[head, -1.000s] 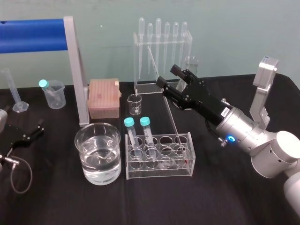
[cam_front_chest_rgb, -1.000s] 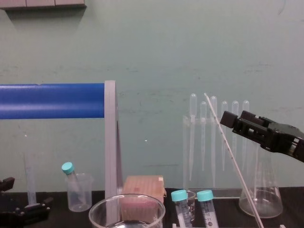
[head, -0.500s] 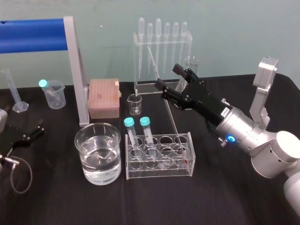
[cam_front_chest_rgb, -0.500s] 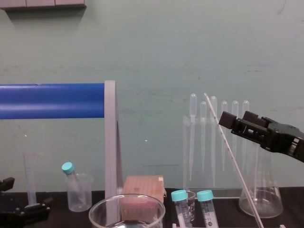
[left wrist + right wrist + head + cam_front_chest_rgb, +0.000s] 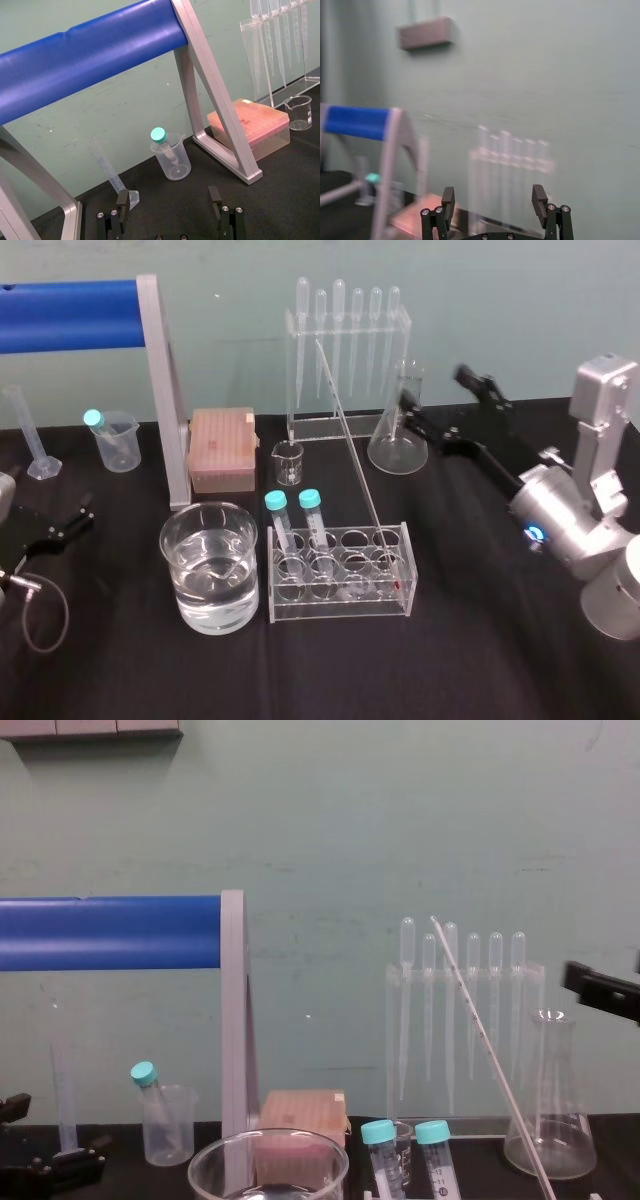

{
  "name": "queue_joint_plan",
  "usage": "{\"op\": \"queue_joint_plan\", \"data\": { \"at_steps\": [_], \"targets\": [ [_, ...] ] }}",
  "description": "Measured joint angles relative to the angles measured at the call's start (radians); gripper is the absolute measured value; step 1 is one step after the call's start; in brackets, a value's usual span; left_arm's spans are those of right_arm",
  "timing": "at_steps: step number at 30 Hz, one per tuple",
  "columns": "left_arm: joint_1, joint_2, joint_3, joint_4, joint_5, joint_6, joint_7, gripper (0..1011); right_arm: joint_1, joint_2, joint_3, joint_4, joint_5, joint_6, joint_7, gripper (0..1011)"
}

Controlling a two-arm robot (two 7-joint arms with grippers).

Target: Hold the thermometer with one hand and immerse one end into the beaker, then reinsert it into the test tube rack.

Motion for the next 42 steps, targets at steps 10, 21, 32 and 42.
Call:
{"op": "queue_joint_plan", "data": {
  "at_steps": [10, 21, 32, 42],
  "targets": [
    [0.000, 0.000, 0.000, 0.000, 0.000, 0.000, 0.000, 1008, -0.101, -0.021, 0.075, -0.033, -0.067, 0.103, -0.166, 1003],
    [0.000, 0.000, 0.000, 0.000, 0.000, 0.000, 0.000, 1008, -0.111, -0.074, 0.093, 0.036, -0.050, 0.146, -0.151, 1002],
    [0.000, 0.000, 0.000, 0.000, 0.000, 0.000, 0.000, 1008, -0.111, -0.074, 0.093, 0.036, -0.049, 0.148, -0.151, 1002],
    [0.000, 0.000, 0.000, 0.000, 0.000, 0.000, 0.000, 1008, -0.112, -0.073, 0.092, 0.034, -0.051, 0.148, -0.154, 1003]
  ]
}}
